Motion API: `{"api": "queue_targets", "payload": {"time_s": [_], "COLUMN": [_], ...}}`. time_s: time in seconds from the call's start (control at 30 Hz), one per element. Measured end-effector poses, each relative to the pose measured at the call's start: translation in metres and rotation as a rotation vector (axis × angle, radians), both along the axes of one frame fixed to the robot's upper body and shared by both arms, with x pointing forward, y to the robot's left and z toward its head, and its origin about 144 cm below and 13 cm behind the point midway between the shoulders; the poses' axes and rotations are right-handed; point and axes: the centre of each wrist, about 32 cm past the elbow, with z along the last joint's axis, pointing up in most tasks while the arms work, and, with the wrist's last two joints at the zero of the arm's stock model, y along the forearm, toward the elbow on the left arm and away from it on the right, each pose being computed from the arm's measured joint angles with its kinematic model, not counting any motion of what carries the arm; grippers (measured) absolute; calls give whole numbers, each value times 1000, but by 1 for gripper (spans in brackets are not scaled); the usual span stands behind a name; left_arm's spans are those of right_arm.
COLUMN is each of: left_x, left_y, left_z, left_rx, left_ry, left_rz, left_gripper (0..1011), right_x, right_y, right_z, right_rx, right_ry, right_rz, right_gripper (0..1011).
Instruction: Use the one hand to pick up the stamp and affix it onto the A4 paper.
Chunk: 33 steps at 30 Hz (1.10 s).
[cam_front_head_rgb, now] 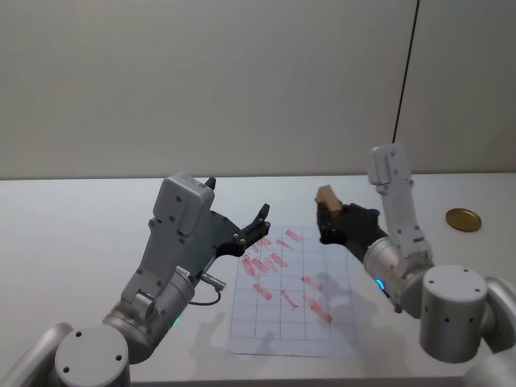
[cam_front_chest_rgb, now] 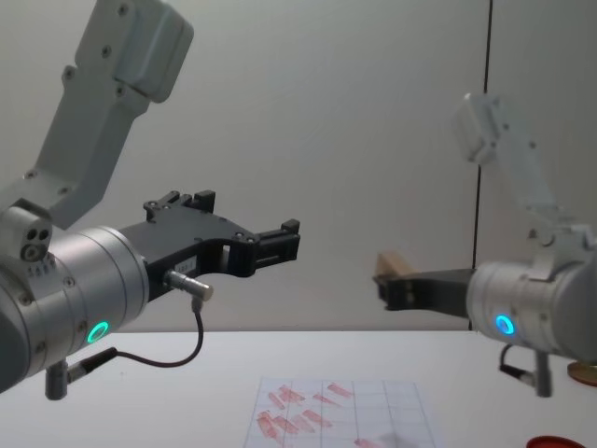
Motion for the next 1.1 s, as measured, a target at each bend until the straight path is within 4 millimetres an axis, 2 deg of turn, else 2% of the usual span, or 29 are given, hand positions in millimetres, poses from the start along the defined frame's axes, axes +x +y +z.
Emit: {"api": "queue_targets", "payload": {"time_s": [0.53,0.87,1.1], "left_x": [0,0,0], "left_y": [0,0,0], "left_z": [0,0,0], "left_rx": [0,0,0], "left_ry": [0,0,0], "left_rz": [0,0,0], "left_gripper": [993,993,993], "right_x": [-9,-10,-3], "right_y": [-43,-61,-69], "right_z": [-8,-19,-30], "right_rx": [-42,-61,-75], "right_ry": [44,97,155], "right_rz": [-136,-184,-212], "right_gripper": [220,221,220]}}
